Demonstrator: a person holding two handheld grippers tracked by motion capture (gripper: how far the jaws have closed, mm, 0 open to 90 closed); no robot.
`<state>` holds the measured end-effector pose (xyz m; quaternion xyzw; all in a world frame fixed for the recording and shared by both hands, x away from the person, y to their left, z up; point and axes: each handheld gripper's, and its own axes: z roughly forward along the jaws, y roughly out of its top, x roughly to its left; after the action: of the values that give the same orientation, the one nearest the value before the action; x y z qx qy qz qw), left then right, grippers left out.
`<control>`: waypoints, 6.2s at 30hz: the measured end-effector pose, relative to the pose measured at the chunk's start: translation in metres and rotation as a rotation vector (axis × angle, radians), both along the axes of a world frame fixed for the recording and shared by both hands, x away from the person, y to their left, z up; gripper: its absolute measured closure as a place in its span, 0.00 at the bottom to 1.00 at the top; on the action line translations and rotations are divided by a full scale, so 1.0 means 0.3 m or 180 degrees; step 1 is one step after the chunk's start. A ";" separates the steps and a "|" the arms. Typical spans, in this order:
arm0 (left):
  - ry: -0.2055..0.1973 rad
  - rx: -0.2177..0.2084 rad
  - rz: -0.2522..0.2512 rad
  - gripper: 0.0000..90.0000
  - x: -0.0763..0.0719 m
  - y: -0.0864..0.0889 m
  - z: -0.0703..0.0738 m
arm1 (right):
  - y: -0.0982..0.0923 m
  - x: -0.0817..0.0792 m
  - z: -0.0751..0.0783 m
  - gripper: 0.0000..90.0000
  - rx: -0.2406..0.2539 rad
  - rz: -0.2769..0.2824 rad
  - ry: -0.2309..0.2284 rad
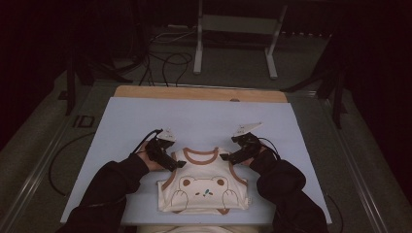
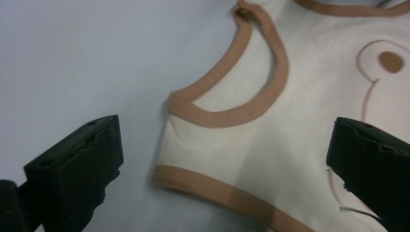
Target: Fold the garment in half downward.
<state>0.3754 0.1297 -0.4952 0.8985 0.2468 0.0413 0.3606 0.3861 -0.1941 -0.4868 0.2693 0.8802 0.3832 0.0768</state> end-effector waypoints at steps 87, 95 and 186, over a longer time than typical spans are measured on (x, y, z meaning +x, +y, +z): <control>-0.0190 0.0244 -0.0016 0.97 -0.006 -0.023 0.027 | 0.036 0.007 0.006 0.92 -0.0562 0.0210 0.0128; -0.0251 0.0230 -0.0049 0.97 -0.011 -0.020 0.073 | 0.035 0.003 0.046 0.92 -0.0529 0.0207 0.0055; -0.1256 -0.0257 0.0127 0.97 0.041 0.040 0.499 | 0.059 0.026 0.526 0.92 -0.0249 -0.0066 -0.1170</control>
<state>0.3876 0.1418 -0.3456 0.8528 0.1906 0.2138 0.4368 0.3940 -0.1763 -0.3291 0.2006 0.8627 0.3907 0.2507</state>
